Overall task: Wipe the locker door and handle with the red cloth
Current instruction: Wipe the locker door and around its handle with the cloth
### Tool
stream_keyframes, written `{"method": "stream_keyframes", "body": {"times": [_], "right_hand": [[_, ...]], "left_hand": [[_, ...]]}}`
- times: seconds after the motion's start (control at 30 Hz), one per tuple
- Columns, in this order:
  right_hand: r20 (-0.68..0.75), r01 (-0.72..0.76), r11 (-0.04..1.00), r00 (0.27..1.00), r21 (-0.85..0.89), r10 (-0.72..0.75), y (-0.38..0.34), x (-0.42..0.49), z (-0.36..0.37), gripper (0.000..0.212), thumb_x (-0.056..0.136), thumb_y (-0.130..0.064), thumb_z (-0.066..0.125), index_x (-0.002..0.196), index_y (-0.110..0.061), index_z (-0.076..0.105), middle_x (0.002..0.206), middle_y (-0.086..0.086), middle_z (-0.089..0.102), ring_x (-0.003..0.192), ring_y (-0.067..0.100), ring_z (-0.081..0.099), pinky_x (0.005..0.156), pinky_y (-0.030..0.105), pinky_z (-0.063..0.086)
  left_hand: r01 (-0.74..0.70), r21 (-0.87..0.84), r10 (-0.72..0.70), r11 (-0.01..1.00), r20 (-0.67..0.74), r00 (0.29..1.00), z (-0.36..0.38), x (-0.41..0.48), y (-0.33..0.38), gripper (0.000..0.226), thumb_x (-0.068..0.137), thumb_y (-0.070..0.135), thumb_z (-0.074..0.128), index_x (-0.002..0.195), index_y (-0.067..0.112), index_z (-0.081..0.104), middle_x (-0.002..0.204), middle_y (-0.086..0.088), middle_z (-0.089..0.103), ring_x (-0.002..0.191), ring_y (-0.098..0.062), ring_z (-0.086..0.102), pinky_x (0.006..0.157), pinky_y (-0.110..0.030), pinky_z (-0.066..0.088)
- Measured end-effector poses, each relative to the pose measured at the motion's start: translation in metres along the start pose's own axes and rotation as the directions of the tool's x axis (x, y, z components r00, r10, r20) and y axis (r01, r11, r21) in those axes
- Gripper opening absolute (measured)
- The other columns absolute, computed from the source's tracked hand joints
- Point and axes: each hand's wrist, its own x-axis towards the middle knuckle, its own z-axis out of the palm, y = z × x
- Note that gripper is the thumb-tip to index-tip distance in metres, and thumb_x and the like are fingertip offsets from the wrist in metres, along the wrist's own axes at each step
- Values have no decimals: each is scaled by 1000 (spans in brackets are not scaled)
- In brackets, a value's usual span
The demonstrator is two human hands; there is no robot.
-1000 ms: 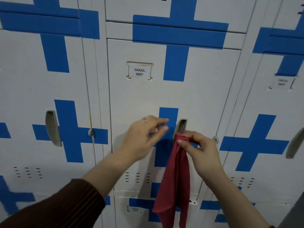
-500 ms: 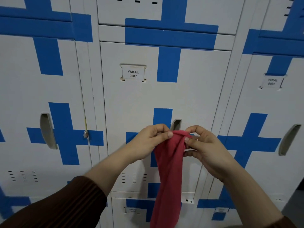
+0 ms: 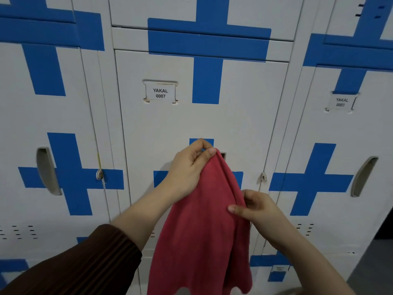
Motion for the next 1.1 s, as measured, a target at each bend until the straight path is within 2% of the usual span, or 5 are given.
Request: {"method": "stream_keyframes", "body": {"times": [0.2,0.37,0.5,0.67,1.1], "right_hand": [[-290,-114,913,957,-392,-5,5,-8,-27,7,81,-21,67,77,-15,66,55,2,46,57,13,45,51,24,34],[-555,-56,931,815,-360,-165,-1,10,-42,2,83,-16,65,83,-16,63,57,3,50,60,30,57,62,38,48],[-657,64,838,590,-543,-470,-14,24,-35,14,85,-5,60,93,-14,67,87,10,54,68,12,48,66,5,33],[-575,249,691,404,-679,-711,-8,44,-26,34,80,2,60,113,-7,62,102,12,61,90,20,54,85,9,33],[-457,326,618,450,-716,-767,22,62,-22,47,92,-31,40,127,-2,50,129,20,39,123,22,32,108,21,21]], "left_hand": [[-56,76,70,996,-193,979,7,3,-6,17,90,28,51,73,29,54,66,13,52,67,1,47,66,-11,35],[2,346,146,938,-403,904,13,2,-16,15,90,24,60,76,20,64,79,7,41,74,-4,47,68,-13,38],[15,566,270,824,-417,868,13,6,-12,21,90,28,57,81,12,66,71,4,43,63,-16,45,57,-27,34],[135,231,-8,964,-480,877,21,6,-4,18,89,25,61,75,16,68,63,5,65,65,-17,64,74,-36,52],[116,-129,-169,985,-566,807,78,-26,-13,25,78,17,73,102,14,70,94,15,59,88,5,59,75,-3,43]]}}
